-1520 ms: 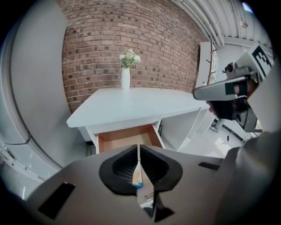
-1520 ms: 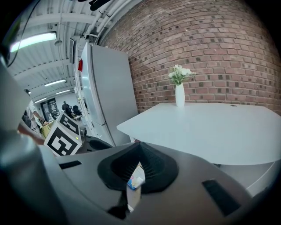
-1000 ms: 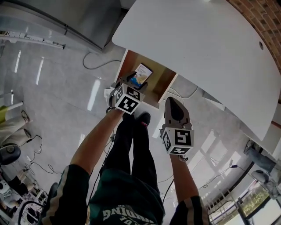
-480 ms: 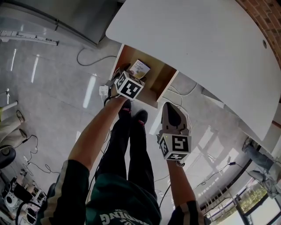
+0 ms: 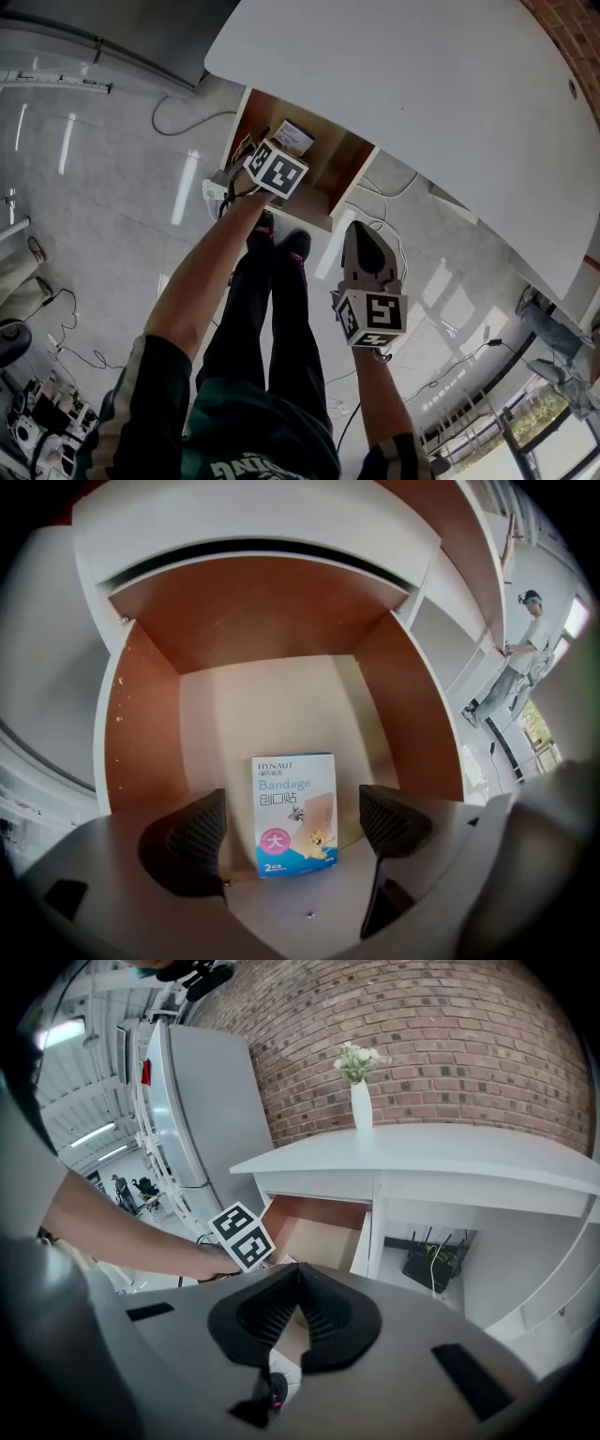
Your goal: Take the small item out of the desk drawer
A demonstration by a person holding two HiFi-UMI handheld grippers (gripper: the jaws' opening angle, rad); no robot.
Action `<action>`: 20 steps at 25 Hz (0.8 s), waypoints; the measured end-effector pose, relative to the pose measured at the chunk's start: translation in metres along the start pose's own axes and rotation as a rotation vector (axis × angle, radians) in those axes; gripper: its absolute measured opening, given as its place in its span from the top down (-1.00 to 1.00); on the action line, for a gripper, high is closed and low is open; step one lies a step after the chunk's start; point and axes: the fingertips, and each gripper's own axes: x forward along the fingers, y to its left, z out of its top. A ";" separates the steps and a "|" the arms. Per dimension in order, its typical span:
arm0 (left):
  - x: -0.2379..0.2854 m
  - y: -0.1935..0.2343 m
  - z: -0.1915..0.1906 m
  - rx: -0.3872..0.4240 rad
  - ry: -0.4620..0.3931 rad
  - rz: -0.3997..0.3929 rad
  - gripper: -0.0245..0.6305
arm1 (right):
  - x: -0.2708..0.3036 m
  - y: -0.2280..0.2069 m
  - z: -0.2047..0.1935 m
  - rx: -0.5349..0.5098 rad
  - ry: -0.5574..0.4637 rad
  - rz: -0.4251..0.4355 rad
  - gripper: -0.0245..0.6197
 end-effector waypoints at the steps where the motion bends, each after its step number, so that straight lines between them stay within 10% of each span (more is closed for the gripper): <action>1: 0.004 0.001 -0.001 -0.002 0.009 0.003 -0.42 | 0.001 0.000 -0.002 0.002 0.005 0.000 0.85; 20: 0.053 0.008 -0.019 0.004 0.123 0.027 -0.51 | 0.005 -0.011 -0.023 0.038 0.058 -0.011 0.85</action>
